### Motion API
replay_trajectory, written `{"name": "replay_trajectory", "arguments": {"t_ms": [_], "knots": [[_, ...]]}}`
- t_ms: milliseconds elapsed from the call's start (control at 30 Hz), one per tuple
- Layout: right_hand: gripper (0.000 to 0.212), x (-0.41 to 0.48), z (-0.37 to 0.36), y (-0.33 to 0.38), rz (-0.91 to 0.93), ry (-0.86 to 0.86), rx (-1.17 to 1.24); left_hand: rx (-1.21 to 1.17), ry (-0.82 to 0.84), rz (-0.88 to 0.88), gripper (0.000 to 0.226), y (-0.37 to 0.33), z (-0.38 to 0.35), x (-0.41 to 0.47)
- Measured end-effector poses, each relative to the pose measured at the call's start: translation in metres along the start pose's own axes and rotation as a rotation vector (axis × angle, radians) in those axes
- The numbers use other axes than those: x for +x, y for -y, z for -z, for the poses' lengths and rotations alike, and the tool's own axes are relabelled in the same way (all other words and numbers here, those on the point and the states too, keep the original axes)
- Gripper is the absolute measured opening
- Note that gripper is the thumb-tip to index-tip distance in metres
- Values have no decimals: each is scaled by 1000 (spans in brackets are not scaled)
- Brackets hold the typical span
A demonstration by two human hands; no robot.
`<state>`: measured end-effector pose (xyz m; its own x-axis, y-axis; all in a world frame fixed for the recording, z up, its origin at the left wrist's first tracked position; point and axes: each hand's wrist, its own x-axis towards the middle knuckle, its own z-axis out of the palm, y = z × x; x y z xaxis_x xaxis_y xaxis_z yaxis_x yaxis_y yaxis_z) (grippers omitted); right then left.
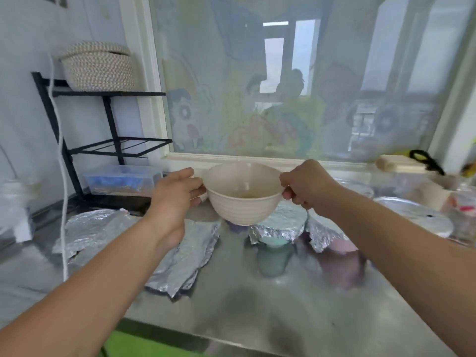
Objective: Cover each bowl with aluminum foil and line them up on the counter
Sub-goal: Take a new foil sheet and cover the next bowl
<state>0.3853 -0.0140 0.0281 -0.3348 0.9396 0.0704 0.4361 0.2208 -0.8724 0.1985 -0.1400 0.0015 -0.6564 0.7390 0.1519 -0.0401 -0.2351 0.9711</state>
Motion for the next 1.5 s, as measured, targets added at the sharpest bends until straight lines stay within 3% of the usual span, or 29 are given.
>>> {"name": "replay_trajectory", "arguments": {"t_ms": [100,400,733,833,933,1000,1067,1167,1300,1400,1500], "knots": [[14,-42,32,-36,-35,-37,23,-10,93,40,13,12,-21,-43],[29,-94,77,-136,-168,-135,6,-1,207,245,18,82,-85,-97],[16,-98,76,-178,-205,-123,-14,78,224,227,26,112,-95,-103],[17,-98,83,-178,-173,-139,-190,63,209,219,16,114,-93,-102],[32,-100,89,-162,-74,-283,-608,127,126,171,22,116,-75,-90],[27,-100,85,-142,-12,-332,-652,201,89,106,16,115,-55,-79],[21,-97,71,-122,57,-299,-633,303,39,57,24,113,-30,-68],[20,-88,36,-97,151,-194,-611,519,-53,-8,14,109,17,-46],[23,-69,-27,-70,212,-25,-543,942,-144,-95,33,108,91,-15],[20,-55,-78,-58,125,166,-212,1236,-153,-3,55,111,135,-3],[5,-45,-127,-51,-103,323,154,1369,-134,165,87,117,165,9]]}}
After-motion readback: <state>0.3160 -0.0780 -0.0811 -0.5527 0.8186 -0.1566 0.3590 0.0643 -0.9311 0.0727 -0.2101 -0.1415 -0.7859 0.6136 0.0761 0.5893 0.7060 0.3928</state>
